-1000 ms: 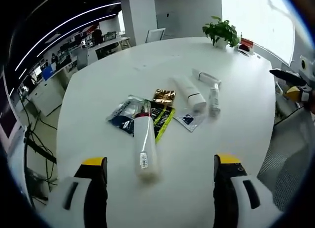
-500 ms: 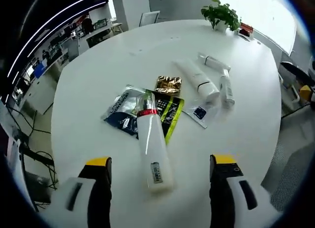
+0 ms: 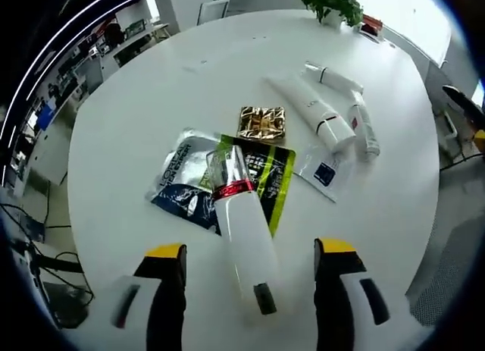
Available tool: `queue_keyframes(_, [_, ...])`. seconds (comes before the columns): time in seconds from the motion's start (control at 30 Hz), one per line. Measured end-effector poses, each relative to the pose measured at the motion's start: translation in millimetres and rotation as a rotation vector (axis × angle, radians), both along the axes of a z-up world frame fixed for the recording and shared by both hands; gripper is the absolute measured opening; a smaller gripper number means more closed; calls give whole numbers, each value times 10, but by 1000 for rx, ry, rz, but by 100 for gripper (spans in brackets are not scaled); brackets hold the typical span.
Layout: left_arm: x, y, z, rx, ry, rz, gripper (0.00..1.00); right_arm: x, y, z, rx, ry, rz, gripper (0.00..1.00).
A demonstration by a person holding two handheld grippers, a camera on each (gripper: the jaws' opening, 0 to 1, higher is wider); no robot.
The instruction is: Arrange the skincare products in the storage area until every visible bottle or jar stands upright without overlapping.
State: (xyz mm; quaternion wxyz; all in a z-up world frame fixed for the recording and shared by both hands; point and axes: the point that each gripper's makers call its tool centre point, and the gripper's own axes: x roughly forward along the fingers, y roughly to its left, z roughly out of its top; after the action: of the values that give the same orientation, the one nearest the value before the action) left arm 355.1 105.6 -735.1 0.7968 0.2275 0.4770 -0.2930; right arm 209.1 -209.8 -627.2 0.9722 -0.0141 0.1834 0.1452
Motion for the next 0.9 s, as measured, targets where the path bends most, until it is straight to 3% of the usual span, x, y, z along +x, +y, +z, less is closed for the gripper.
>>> queue_keyframes(0.2, [100, 45, -101, 31, 53, 5, 59, 3, -20, -11, -4, 5, -11, 86])
queue_keyframes(0.43, [62, 27, -154, 54, 93, -21, 51, 2, -12, -25, -11, 9, -9, 86])
queue_keyframes(0.53, [143, 46, -244, 69, 114, -20, 51, 4, -15, -26, -14, 10, -12, 86])
queue_keyframes(0.9, [78, 37, -293, 105, 160, -36, 47, 3, -16, -29, -23, 13, -14, 85])
